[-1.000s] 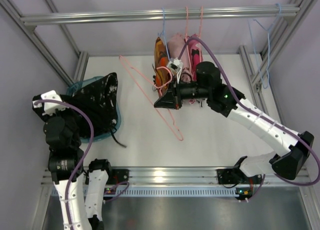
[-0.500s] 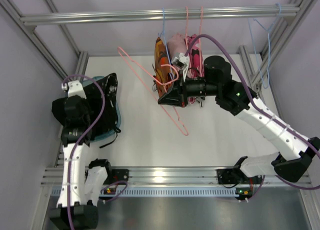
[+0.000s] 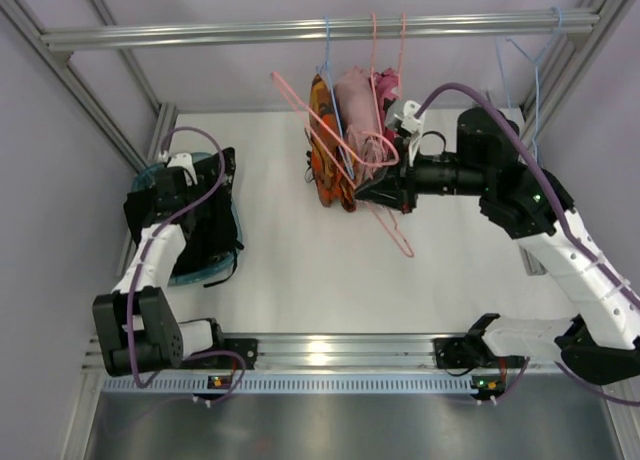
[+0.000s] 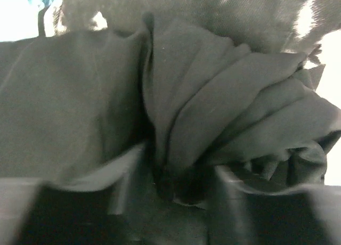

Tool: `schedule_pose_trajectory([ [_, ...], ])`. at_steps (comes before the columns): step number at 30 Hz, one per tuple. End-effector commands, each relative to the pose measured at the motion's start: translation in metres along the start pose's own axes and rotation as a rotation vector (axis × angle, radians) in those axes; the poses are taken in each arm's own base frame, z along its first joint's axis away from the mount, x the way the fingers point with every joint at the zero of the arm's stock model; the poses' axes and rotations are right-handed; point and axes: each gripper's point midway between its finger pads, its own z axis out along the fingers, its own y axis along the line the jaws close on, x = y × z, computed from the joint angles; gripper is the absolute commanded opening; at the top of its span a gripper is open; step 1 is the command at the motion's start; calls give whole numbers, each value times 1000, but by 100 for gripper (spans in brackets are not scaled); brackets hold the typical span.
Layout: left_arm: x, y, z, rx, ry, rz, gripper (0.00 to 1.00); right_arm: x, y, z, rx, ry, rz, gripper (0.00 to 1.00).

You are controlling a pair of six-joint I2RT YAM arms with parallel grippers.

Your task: Remove the trousers from the hanger

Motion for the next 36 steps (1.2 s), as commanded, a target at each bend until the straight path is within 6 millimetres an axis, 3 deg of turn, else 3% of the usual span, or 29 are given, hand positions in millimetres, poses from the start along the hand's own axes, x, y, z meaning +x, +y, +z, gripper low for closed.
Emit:
schedule_pose_trajectory([
  [1,-32,-27,-23,164,-110,-46,60,-26,1,-47,97,-79,-111,0],
  [2,-37,-33,-31,202,-138,-29,92,-26,-1,-54,122,-85,-116,0],
  [3,-47,-37,-47,237,-191,-29,98,-23,-7,-61,153,-87,-109,0],
  [9,-75,-59,-113,413,-339,2,98,-16,-4,-108,269,-134,-114,0],
  [11,-81,-66,-133,469,-381,17,98,-13,7,-122,279,-153,-123,0],
  [12,-89,-66,-152,485,-441,27,98,-10,5,-128,306,-156,-118,0],
  [13,-94,-68,-165,506,-481,37,98,-4,16,-134,293,-153,-115,0],
  [16,-110,-92,-227,695,-649,167,98,10,23,-143,308,-134,-115,0],
  [17,-112,-100,-245,763,-689,205,98,18,24,-144,304,-117,-94,0],
  [18,-117,-112,-278,872,-759,275,98,27,24,-141,294,-98,-69,0],
  [21,-120,-128,-329,1039,-856,418,98,48,34,-135,223,-61,-8,0],
  [24,-129,-130,-358,1081,-935,528,98,57,46,-128,117,-32,24,0],
  [28,-144,-131,-386,1124,-986,587,98,54,66,-122,-49,-22,25,0],
  [32,-150,-134,-420,1225,-977,594,98,57,65,-117,-94,0,52,0],
  [36,-145,-136,-431,1283,-935,566,98,73,48,-95,-131,86,126,0],
])
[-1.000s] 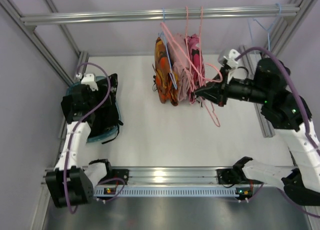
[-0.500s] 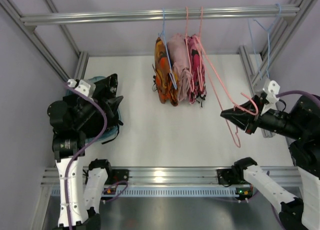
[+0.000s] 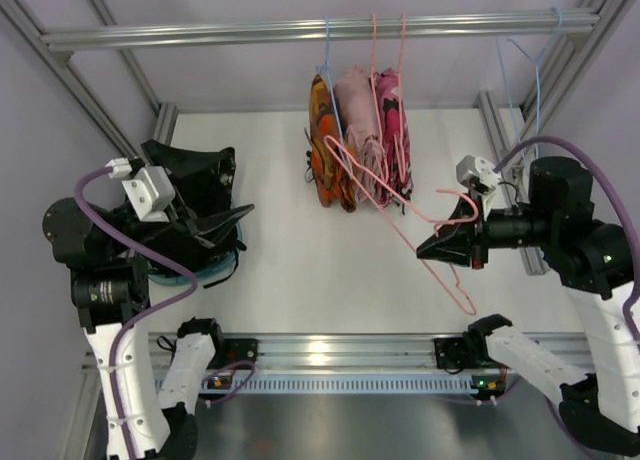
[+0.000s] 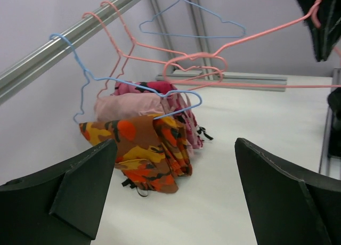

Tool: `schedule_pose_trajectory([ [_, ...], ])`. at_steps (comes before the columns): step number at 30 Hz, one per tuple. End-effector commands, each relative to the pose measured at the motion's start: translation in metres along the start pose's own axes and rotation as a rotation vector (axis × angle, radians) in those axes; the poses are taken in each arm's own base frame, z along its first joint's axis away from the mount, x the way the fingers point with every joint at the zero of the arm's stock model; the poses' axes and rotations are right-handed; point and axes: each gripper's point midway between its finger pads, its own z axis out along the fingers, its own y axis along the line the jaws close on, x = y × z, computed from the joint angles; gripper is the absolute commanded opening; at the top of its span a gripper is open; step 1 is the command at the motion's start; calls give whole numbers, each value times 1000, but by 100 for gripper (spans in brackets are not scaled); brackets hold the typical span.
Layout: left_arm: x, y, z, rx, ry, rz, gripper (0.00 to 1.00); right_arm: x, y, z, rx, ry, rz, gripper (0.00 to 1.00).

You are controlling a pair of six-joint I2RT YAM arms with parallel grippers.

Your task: Remove the trousers from the hanger

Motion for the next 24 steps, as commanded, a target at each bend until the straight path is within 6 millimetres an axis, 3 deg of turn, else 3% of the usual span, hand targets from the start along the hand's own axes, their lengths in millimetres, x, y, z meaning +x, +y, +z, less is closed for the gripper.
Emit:
schedule_pose_trajectory([
  [1,-12,-21,-1,107,-15,-20,98,2,-9,17,-51,51,-9,0],
  [2,-9,-25,-2,118,-13,-23,98,5,-2,24,-97,79,-20,0],
  [6,-3,-32,-5,137,-13,22,98,3,-10,50,-158,148,0,0],
  [9,9,-33,-4,165,1,-37,97,2,-7,72,-220,214,-12,0],
  [15,50,-46,-5,274,41,-209,94,-9,8,117,-366,311,-41,0],
  [17,56,-50,-7,286,46,-230,94,-18,16,123,-407,309,-57,0],
  [24,76,-59,-11,254,41,-169,86,-15,24,155,-491,372,-21,0],
])
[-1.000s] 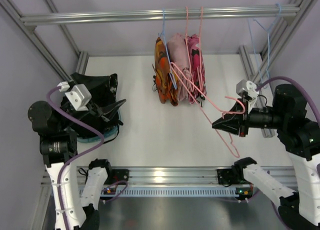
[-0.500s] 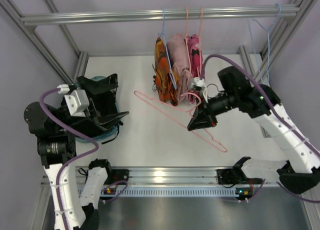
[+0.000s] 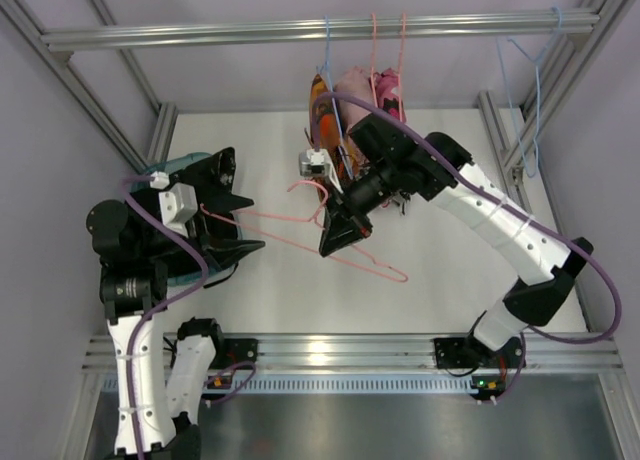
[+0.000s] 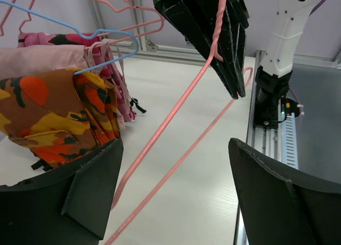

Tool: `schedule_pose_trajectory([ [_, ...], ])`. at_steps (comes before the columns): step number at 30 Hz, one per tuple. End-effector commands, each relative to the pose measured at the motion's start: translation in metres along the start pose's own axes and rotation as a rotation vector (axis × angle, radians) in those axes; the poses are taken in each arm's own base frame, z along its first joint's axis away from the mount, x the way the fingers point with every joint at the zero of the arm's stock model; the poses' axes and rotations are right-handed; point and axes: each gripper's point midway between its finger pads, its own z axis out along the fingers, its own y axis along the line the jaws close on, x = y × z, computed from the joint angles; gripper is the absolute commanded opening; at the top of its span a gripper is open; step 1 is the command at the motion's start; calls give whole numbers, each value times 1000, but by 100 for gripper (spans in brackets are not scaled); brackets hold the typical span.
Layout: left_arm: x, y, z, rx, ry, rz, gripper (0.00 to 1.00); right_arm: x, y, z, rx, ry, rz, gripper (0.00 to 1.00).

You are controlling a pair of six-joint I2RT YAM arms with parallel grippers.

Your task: Remove the trousers from the hanger

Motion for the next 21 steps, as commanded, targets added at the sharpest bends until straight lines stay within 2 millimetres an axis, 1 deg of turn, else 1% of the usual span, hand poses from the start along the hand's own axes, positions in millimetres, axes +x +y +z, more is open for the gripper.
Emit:
schedule_pose_trajectory([
  [1,8,-8,-2,-12,-9,148,85,-12,25,12,-97,-2,-51,0],
  [2,10,-6,-3,-29,-9,189,83,-12,24,17,-108,3,-33,0],
  [4,17,0,-4,-70,-7,228,79,-14,27,21,-131,5,-7,0],
  [5,23,7,-6,-106,10,268,78,-16,26,25,-138,3,-6,0],
  [7,29,12,-7,-122,32,307,75,-18,29,27,-155,5,8,0],
  [8,37,17,-9,-146,59,345,74,-20,28,29,-159,3,11,0],
  [9,41,19,-10,-150,75,357,73,-21,31,30,-169,1,22,0],
  [10,44,19,-11,-152,87,380,69,-23,31,30,-172,-3,20,0],
  [11,47,23,-13,-165,104,422,65,-23,31,31,-178,-2,27,0],
  [13,53,23,-14,-167,120,428,53,-26,31,32,-181,-9,41,0],
  [14,54,24,-14,-169,124,447,36,-27,30,33,-182,-12,42,0],
  [16,53,23,-14,-166,123,450,18,-29,29,33,-174,-16,43,0],
  [17,52,23,-14,-165,121,445,5,-29,28,34,-169,-15,45,0],
  [18,52,22,-14,-165,121,442,3,-29,24,35,-147,-17,46,0],
  [19,52,23,-14,-171,123,438,2,-28,20,36,-126,-16,53,4],
  [20,52,23,-14,-176,123,423,0,-28,15,35,-92,-21,54,22],
  [21,53,26,-15,-192,129,413,0,-27,4,35,-26,-21,74,30],
])
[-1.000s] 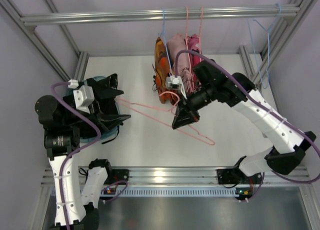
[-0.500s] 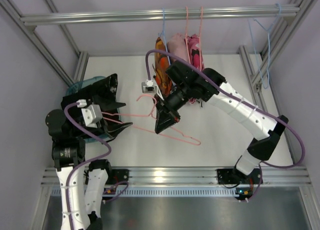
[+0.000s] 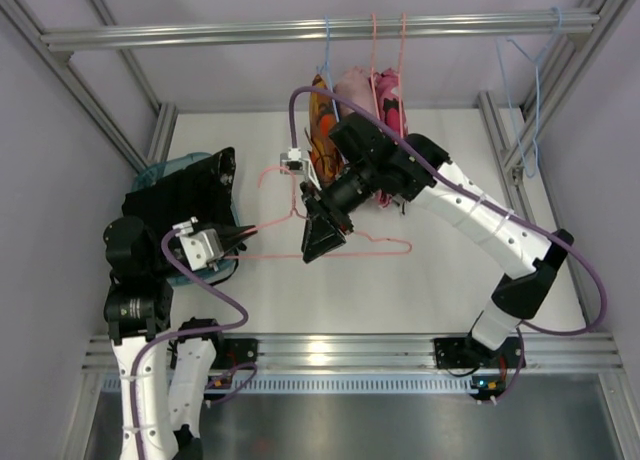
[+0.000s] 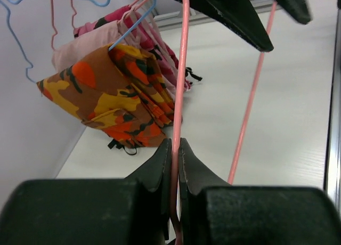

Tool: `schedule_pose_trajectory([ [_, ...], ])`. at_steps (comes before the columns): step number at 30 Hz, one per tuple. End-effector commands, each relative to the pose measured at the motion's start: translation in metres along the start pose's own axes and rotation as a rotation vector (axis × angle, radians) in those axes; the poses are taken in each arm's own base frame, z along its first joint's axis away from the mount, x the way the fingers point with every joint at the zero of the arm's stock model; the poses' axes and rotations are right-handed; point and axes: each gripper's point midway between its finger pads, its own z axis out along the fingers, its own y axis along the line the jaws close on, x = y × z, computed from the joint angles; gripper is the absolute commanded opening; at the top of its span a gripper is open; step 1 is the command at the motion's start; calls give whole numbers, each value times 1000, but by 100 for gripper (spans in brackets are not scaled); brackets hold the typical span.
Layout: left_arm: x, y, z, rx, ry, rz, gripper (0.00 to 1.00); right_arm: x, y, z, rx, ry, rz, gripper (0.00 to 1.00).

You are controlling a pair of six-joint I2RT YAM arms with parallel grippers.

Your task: Remove the trousers from the hanger

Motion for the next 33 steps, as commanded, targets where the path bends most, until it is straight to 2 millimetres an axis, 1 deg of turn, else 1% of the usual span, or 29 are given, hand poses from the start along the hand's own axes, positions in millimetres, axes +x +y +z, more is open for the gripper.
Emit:
schedule_pose_trajectory([
  [1,5,16,-2,-69,39,13,0,-12,-8,5,73,-45,-57,38],
  [2,5,16,-2,-76,42,2,0,-13,-11,0,91,-63,-57,55],
  [3,6,16,-3,-80,44,-1,0,-13,-14,-4,107,-79,1,59],
  [4,6,16,-3,-85,45,2,0,-13,-26,-14,133,-103,30,63],
  [5,6,15,-3,-85,45,-1,0,-14,-25,-23,150,-124,30,68],
  [6,7,14,-3,-84,46,-7,0,-15,-29,-30,171,-140,41,70],
  [7,8,14,-3,-84,46,-12,0,-13,-39,-41,200,-159,65,72],
  [8,8,13,-3,-81,45,-13,0,-12,-36,-49,215,-177,54,76],
  [10,7,12,-3,-75,41,-18,0,-4,-46,-60,258,-187,70,79],
  [11,7,11,-3,-74,39,-23,0,1,-43,-67,279,-188,40,82],
  [12,8,11,-2,-71,40,-31,0,5,-45,-70,304,-186,36,82],
  [14,7,10,-2,-58,33,-40,0,13,-42,-76,331,-184,-7,81],
  [15,6,9,-1,-54,30,-43,0,19,-47,-76,350,-175,-8,79],
  [16,6,8,-1,-48,26,-42,0,21,-43,-80,363,-187,-25,76],
  [17,5,7,-1,-41,22,-46,0,22,-42,-80,370,-191,-22,68],
  [19,4,6,0,-32,17,-60,0,24,-42,-83,394,-211,-35,61],
  [20,3,6,0,-28,14,-65,0,24,-40,-85,401,-218,-46,55],
  [21,2,6,0,-24,12,-72,0,23,-42,-87,419,-226,-57,51],
  [24,1,5,1,-12,5,-95,0,24,-41,-94,450,-235,-87,45],
  [25,-1,4,1,-7,2,-103,0,27,-40,-95,451,-231,-90,42],
  [26,-1,4,2,-4,0,-110,0,28,-41,-96,454,-227,-103,32],
  [27,-3,4,2,0,-2,-115,0,29,-39,-97,450,-225,-110,26],
  [28,-4,4,2,5,-5,-127,0,31,-36,-97,446,-225,-120,14],
  [30,-6,5,2,6,-6,-144,0,31,-32,-98,437,-227,-147,2],
  [32,-7,6,3,6,-5,-178,0,29,-18,-98,397,-238,-189,0],
  [33,-9,8,3,4,-5,-193,4,24,-9,-100,376,-252,-218,0],
])
